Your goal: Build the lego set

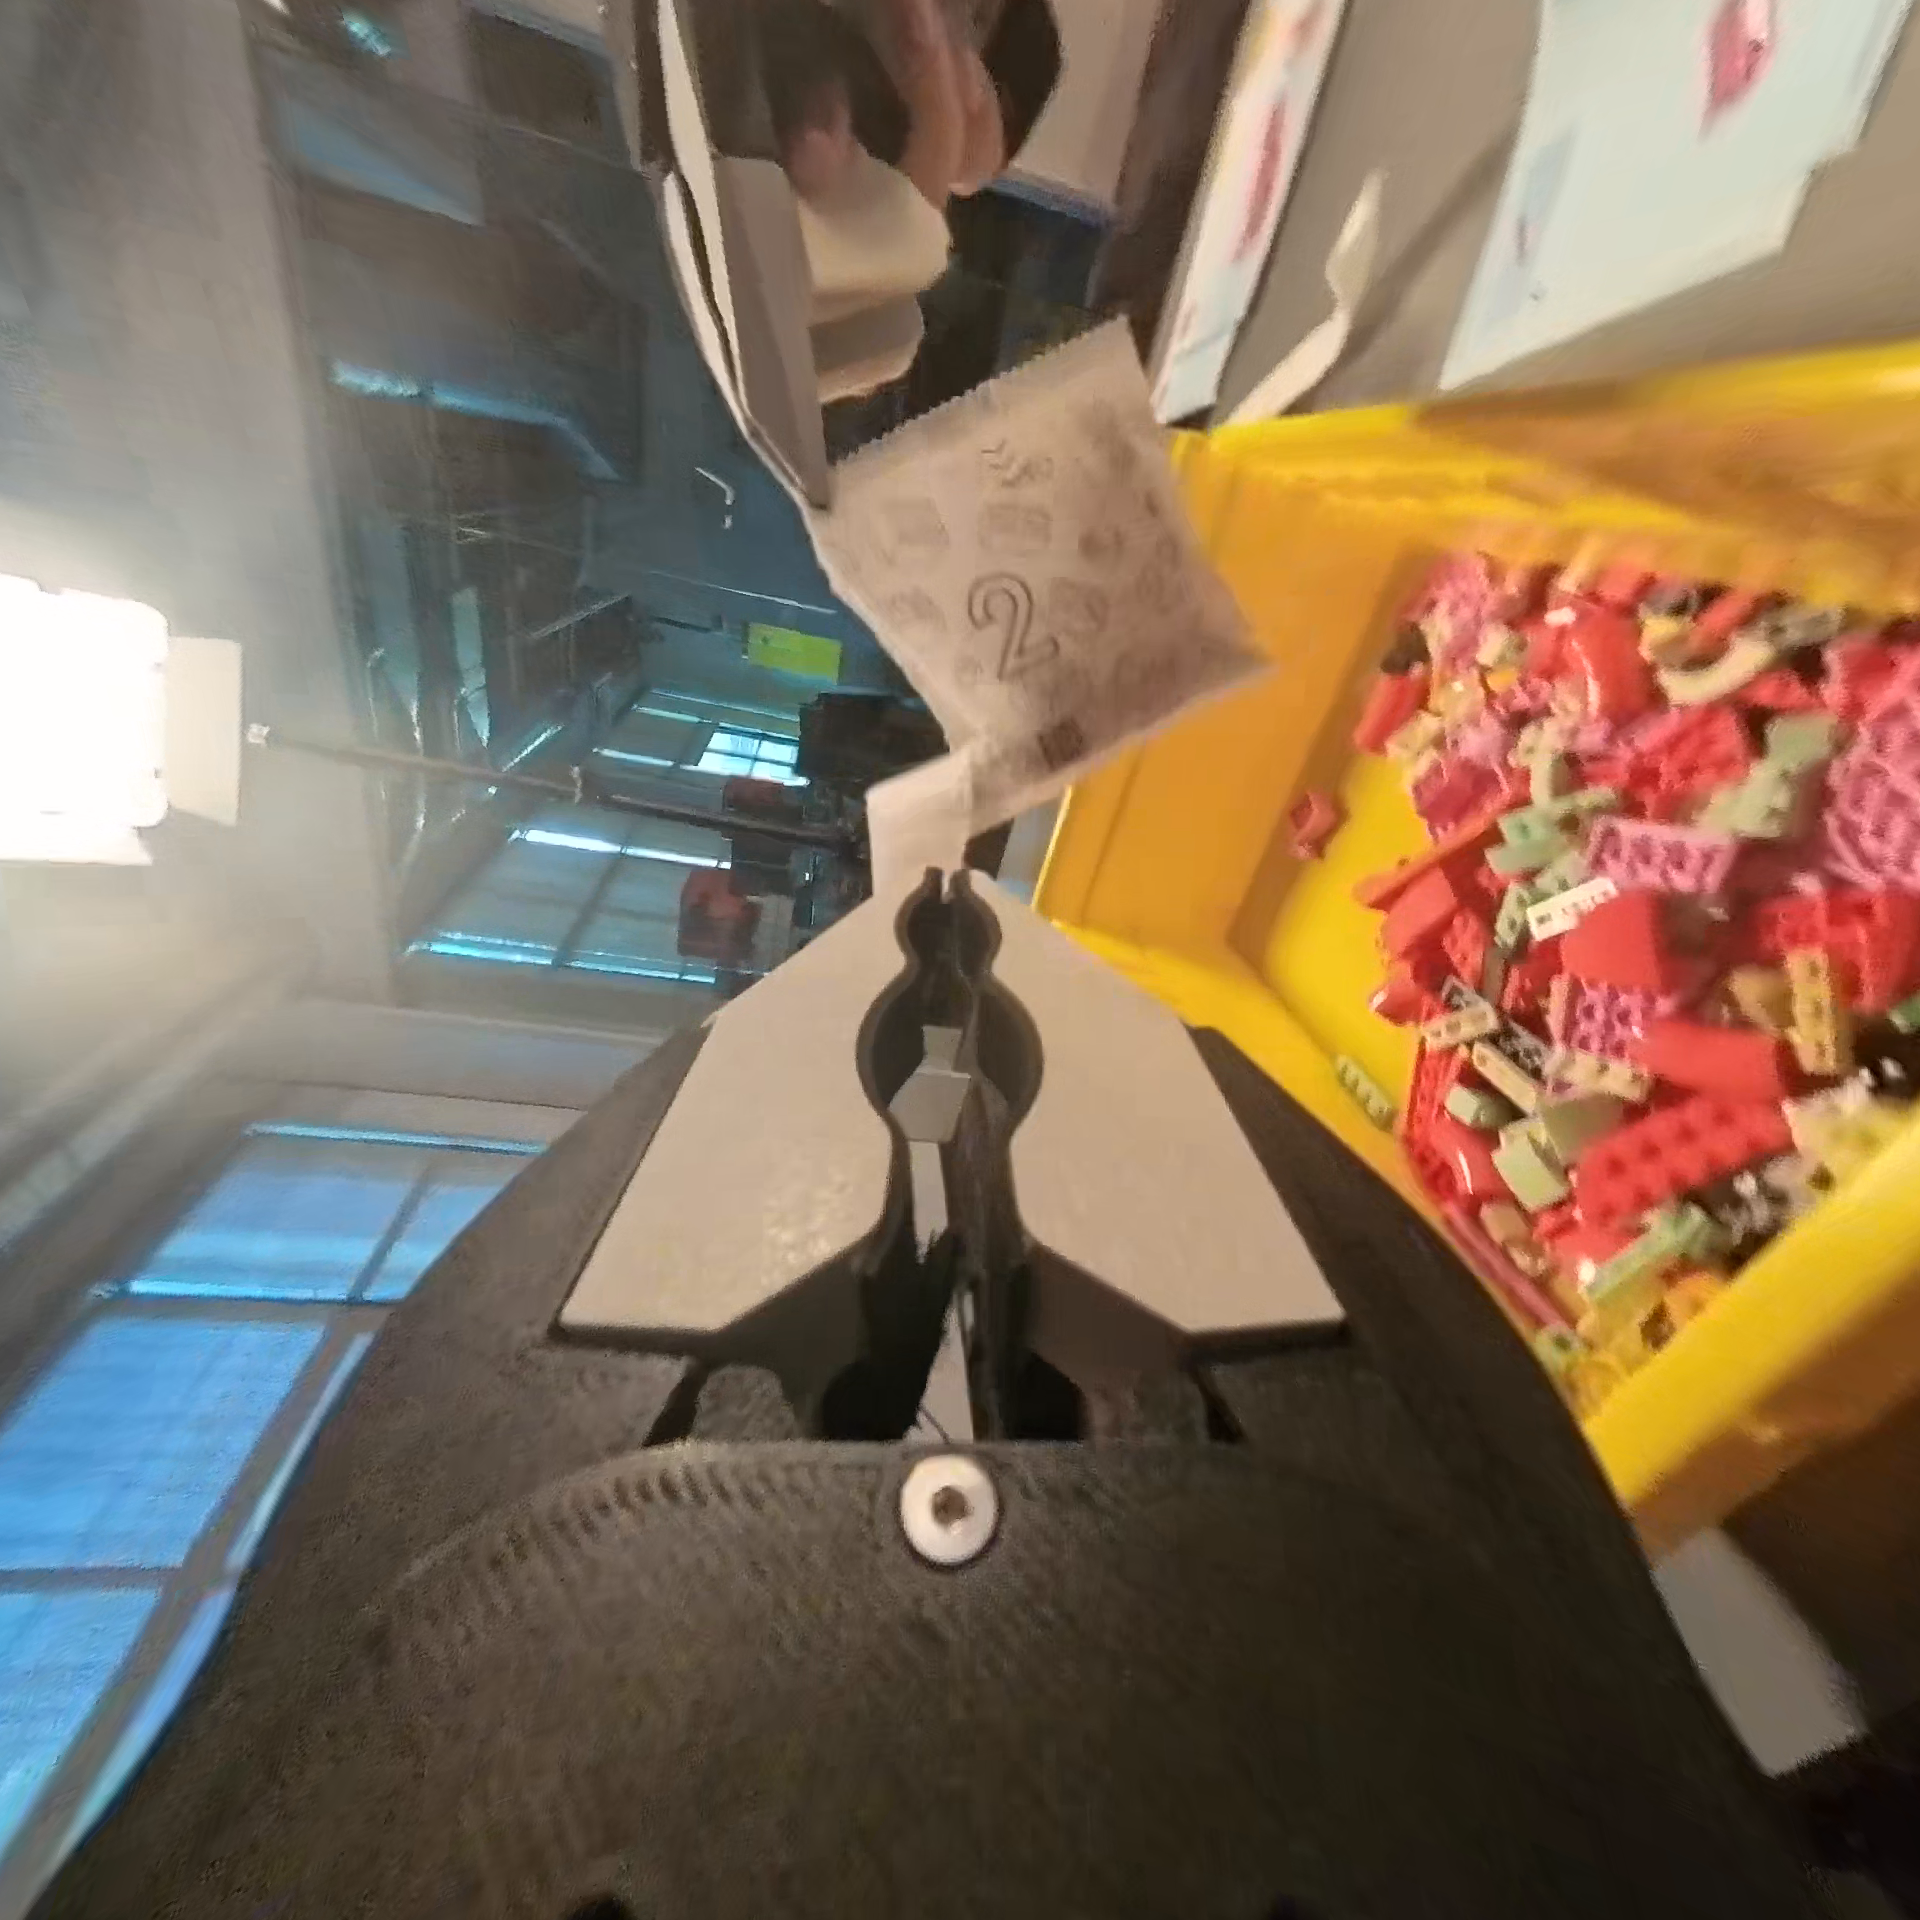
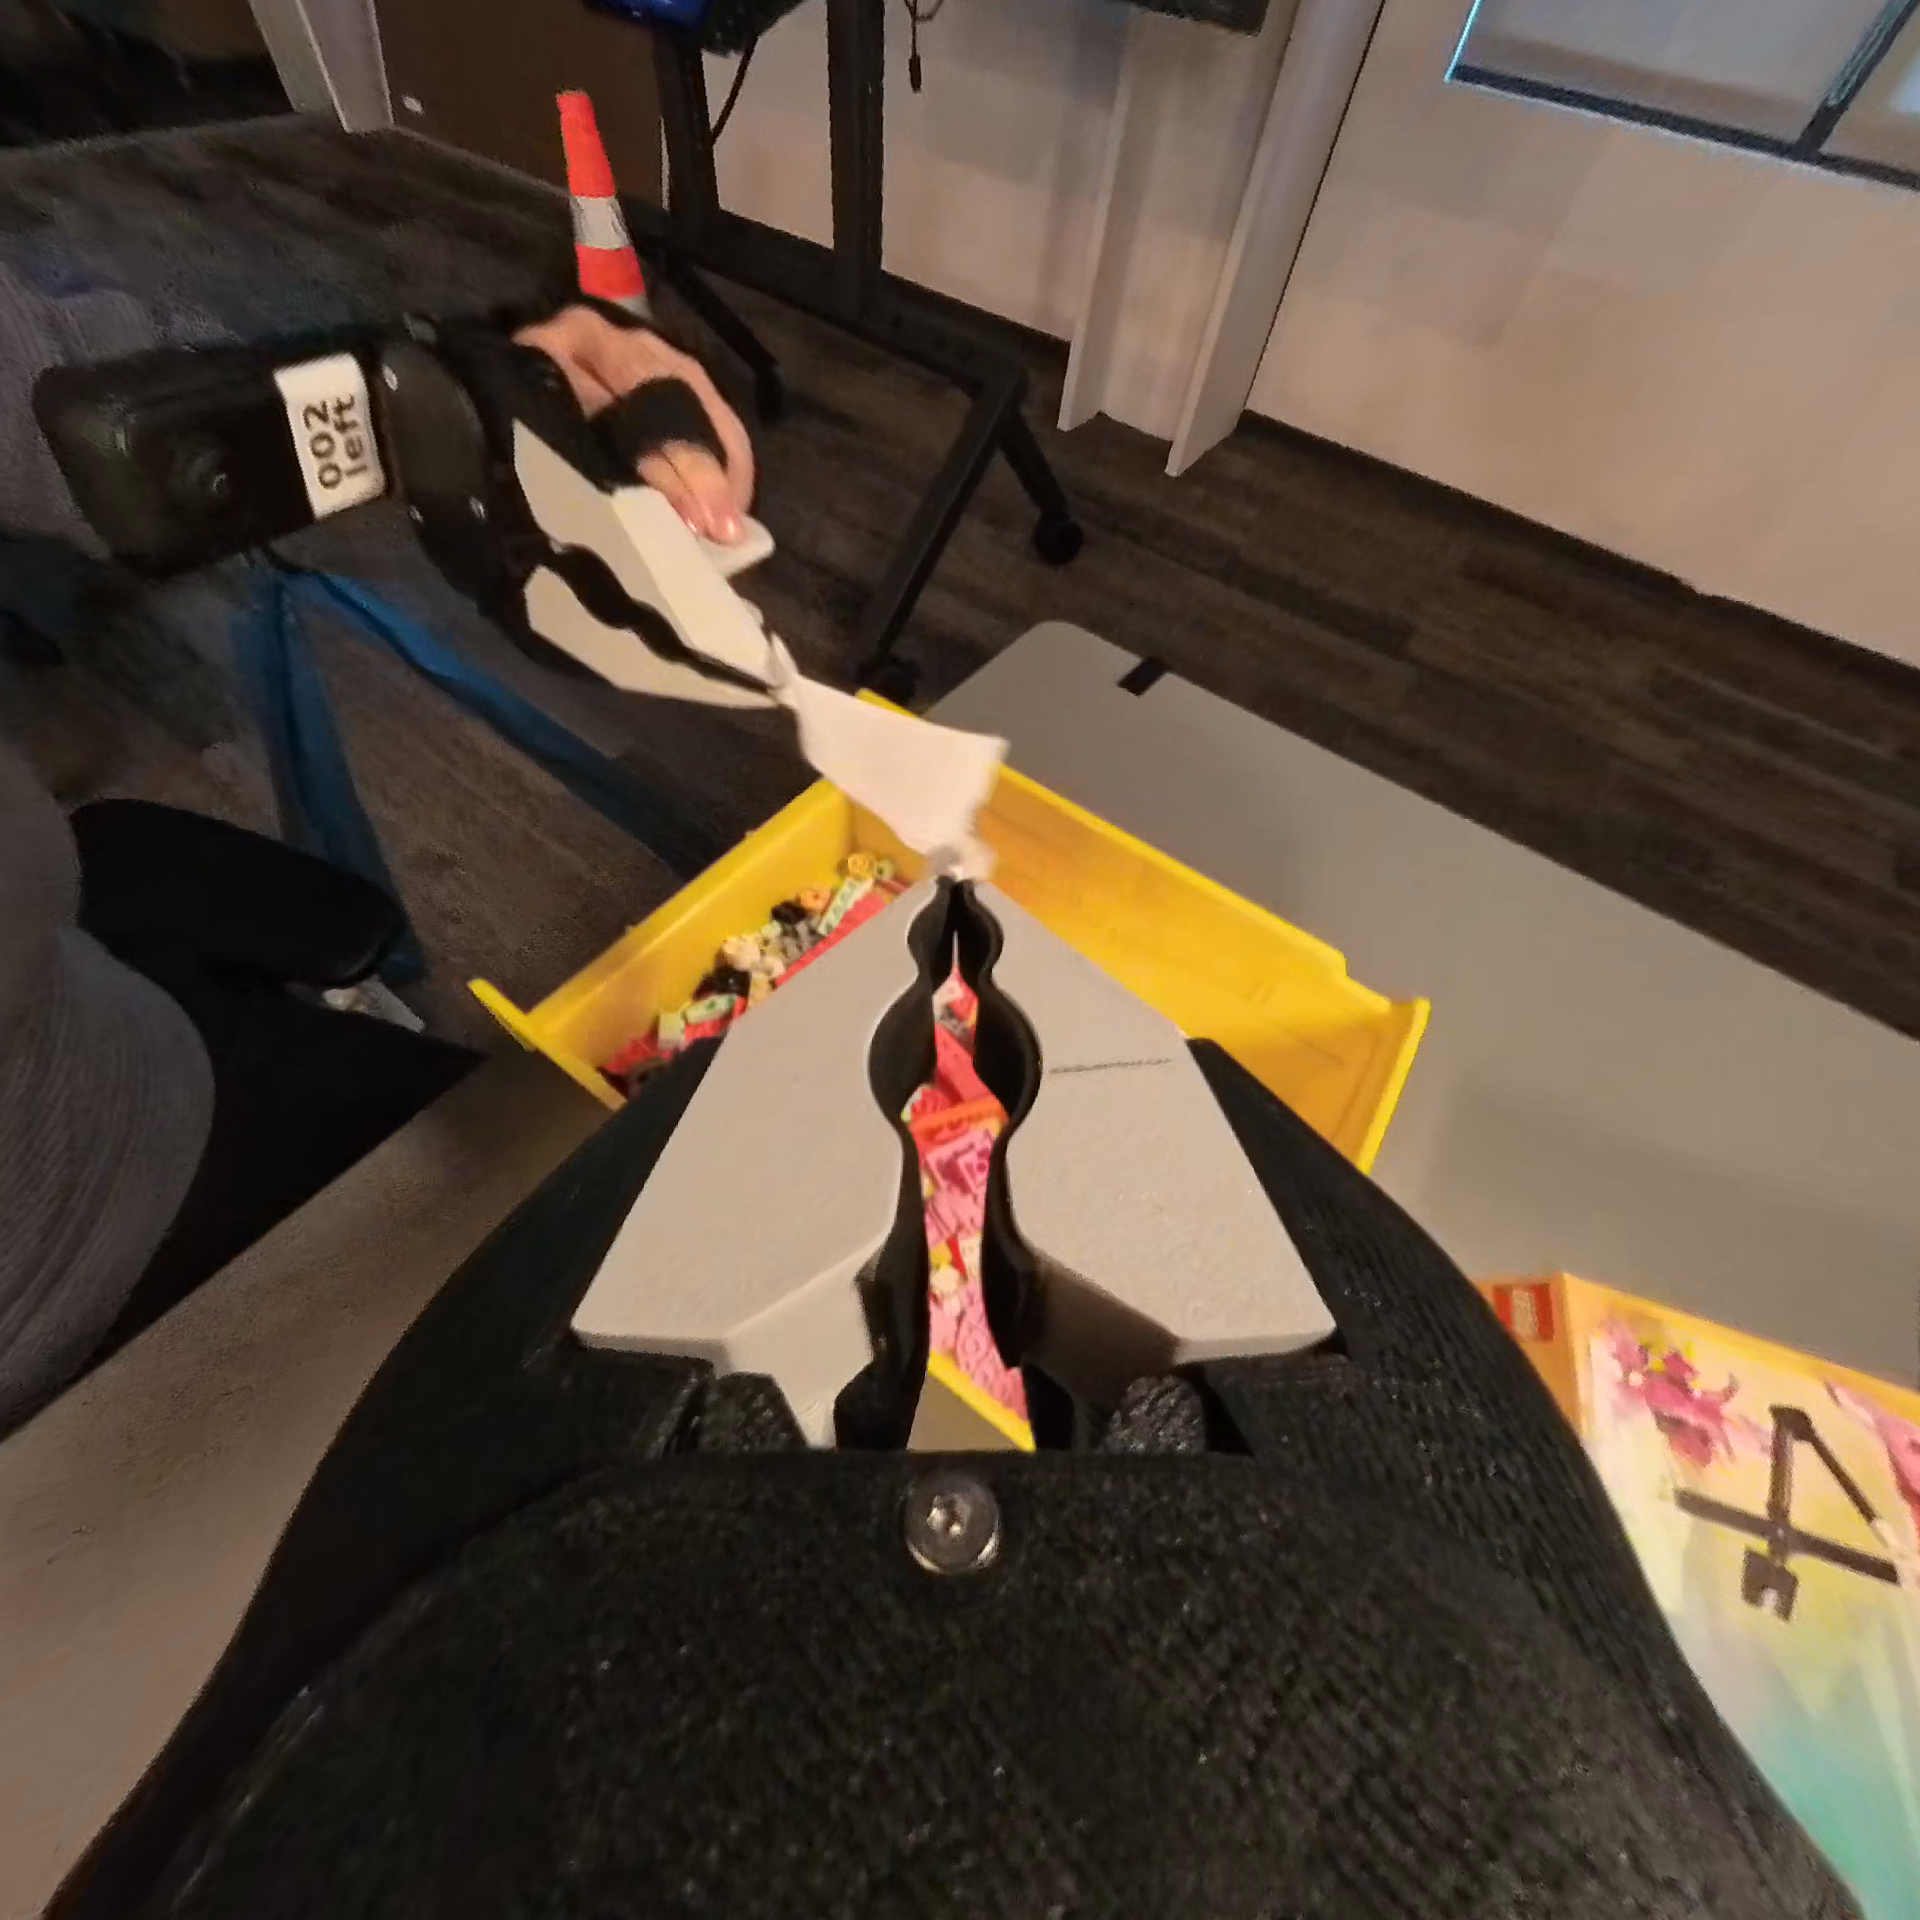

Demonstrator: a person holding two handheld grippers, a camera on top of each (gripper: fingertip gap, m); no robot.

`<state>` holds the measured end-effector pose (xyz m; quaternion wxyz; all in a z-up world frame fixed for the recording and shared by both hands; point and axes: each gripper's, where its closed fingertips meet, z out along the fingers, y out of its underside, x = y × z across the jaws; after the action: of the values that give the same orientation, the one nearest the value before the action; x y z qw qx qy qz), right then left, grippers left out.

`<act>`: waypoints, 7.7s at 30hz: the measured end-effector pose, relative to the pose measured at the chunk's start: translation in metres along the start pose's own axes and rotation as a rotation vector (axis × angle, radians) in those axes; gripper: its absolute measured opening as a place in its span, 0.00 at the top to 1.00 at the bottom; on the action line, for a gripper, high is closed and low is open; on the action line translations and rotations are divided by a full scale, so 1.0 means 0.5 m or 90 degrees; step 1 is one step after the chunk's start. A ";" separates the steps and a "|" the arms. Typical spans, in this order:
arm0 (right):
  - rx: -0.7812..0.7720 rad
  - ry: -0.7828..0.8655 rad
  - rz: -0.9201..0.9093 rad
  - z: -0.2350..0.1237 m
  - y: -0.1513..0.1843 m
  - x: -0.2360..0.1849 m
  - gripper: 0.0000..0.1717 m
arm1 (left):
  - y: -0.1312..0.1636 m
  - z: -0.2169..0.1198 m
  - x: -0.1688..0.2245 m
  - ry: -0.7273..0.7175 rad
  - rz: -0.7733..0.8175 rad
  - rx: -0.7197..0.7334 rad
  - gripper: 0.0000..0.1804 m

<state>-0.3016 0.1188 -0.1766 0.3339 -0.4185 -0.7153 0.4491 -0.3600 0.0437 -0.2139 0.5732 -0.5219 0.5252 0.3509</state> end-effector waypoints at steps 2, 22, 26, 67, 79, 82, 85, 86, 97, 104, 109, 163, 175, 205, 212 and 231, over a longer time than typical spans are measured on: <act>-0.018 0.018 -0.022 0.011 -0.019 -0.006 1.00 | 0.000 0.011 -0.008 -0.016 -0.028 -0.016 0.86; 0.234 -0.056 0.300 0.000 -0.258 -0.061 1.00 | -0.071 0.006 -0.105 -0.438 0.326 -0.056 0.63; 0.240 -0.060 0.371 0.002 -0.215 -0.041 1.00 | -0.100 -0.017 -0.124 -0.491 0.305 -0.017 0.81; -0.006 0.046 0.060 0.044 0.099 -0.042 1.00 | 0.041 0.067 0.085 0.427 -0.584 -0.072 1.00; -0.107 0.113 -0.014 0.061 0.141 -0.025 1.00 | 0.060 0.083 0.111 0.415 -0.537 -0.150 1.00; -0.136 0.157 0.005 0.042 0.162 0.000 1.00 | 0.039 0.083 0.113 0.432 -0.590 -0.100 1.00; -0.163 0.171 -0.033 0.045 0.168 -0.023 1.00 | 0.054 0.089 0.121 0.439 -0.602 -0.098 1.00; -0.153 0.178 -0.026 0.043 0.165 -0.026 1.00 | 0.046 0.086 0.118 0.451 -0.622 -0.084 1.00; 0.105 0.164 0.144 -0.014 0.083 -0.050 1.00 | 0.052 0.086 0.024 0.282 -0.730 -0.040 0.92; 0.613 0.102 0.210 -0.214 -0.192 -0.075 1.00 | 0.026 -0.027 -0.085 -0.001 -0.803 0.022 0.73; 0.747 0.072 0.043 -0.294 -0.352 -0.223 1.00 | -0.024 -0.109 -0.098 -0.145 -0.824 0.101 0.79; -0.251 0.138 -0.039 0.076 0.111 -0.030 1.00 | -0.003 0.091 0.025 0.298 -0.587 -0.015 1.00; 0.018 0.384 0.034 -0.164 0.031 -0.085 1.00 | -0.013 0.028 -0.096 0.002 -0.759 -0.007 0.87; 0.427 0.354 0.317 -0.393 0.008 -0.284 1.00 | -0.358 0.019 -0.046 0.055 -0.666 0.307 0.92; -0.149 0.283 0.134 -0.051 0.097 -0.075 1.00 | -0.105 -0.054 -0.077 -0.081 -0.731 0.123 0.93; -0.348 0.158 -0.049 0.030 0.131 -0.070 1.00 | -0.067 0.084 0.075 0.354 -0.618 0.079 1.00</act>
<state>-0.2799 0.0979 -0.2462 0.3103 -0.5169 -0.7790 0.1725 -0.3106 0.0717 -0.2464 0.5386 -0.7420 0.3757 -0.1350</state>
